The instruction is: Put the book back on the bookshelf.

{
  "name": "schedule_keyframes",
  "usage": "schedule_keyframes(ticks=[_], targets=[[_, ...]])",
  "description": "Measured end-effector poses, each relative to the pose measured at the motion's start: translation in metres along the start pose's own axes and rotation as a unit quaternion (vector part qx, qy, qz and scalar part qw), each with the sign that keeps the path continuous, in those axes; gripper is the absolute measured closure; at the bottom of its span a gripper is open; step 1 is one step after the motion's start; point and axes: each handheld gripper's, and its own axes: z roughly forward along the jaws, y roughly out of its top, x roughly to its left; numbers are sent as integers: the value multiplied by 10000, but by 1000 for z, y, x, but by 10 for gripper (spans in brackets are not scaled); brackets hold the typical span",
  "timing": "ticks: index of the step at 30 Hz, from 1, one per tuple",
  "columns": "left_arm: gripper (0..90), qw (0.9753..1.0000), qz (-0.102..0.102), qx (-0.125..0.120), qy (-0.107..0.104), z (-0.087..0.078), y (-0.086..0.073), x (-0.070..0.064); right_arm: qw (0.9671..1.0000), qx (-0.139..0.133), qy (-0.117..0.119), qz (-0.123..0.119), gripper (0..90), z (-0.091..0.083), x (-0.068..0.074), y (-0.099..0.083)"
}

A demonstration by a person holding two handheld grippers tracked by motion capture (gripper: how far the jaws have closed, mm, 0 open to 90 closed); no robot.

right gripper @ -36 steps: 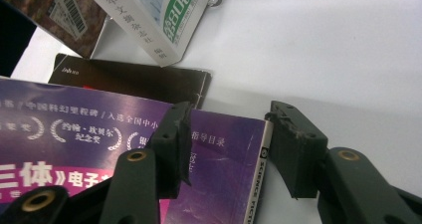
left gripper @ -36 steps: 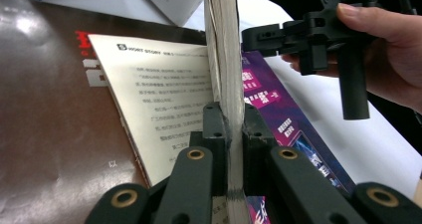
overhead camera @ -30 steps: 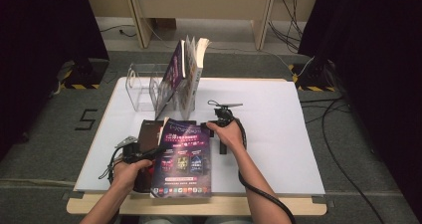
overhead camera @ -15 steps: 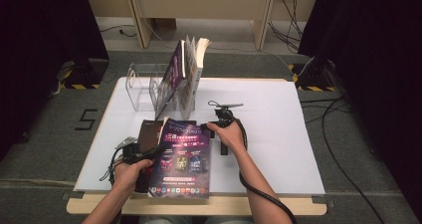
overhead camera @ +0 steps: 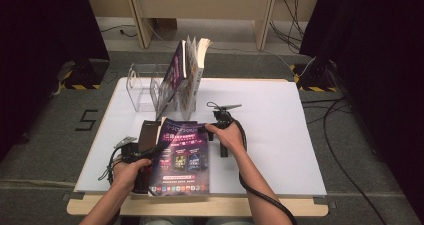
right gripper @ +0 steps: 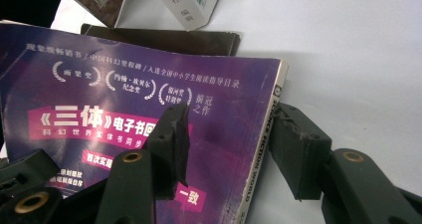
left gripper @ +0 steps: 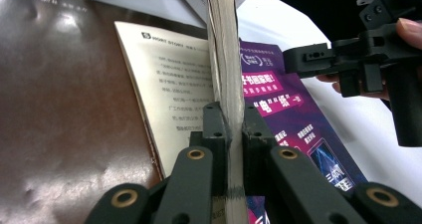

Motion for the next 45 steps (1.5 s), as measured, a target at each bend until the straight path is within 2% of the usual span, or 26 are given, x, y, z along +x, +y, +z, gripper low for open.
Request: schedule_keyframes(ticks=[5, 9, 15, 18, 22, 25, 30, 34, 38, 42, 44, 45], targets=[[838, 9999, -44, 100, 21, 1, 1, 2, 9999, 24, 19, 166, 557, 0, -1, 0], [838, 9999, -60, 122, 51, 2, 2, 2, 9999, 22, -98, -66, 579, 3, 3, 0], [838, 9998, -96, 148, 49, 3, 2, 2, 9998, 112, -172, -25, 592, 3, 6, 1], [837, 9998, -92, 162, 61, 3, 2, 2, 9996, 95, -245, -138, 600, 3, 7, 1], [837, 9997, -115, 179, 73, 3, 2, 3, 9998, 112, -164, -57, 626, 2, 5, 1], [836, 9996, -143, 207, 89, 3, 2, 3, 9997, 93, -197, -150, 651, 2, 5, 1], [834, 9994, -193, 245, 113, 4, 3, 3, 9999, 75, -89, -36, 681, 1, 4, 1], [833, 9993, -180, 288, 141, 4, 4, 3, 9998, 111, -42, 166, 642, 3, 1, 0], [833, 9992, -195, 319, 134, 4, 4, 4, 9997, 109, 45, 190, 597, 3, 1, 0], [832, 9991, -195, 346, 147, 5, 5, 4, 9998, 121, -72, 162, 643, 3, 4, 0], [829, 9990, -193, 384, 149, 5, 6, 4, 9999, 115, -113, 24, 673, 3, 4, 0], [826, 9988, -201, 409, 160, 4, 7, 4, 9998, 130, -71, 122, 706, 3, 4, 0]])
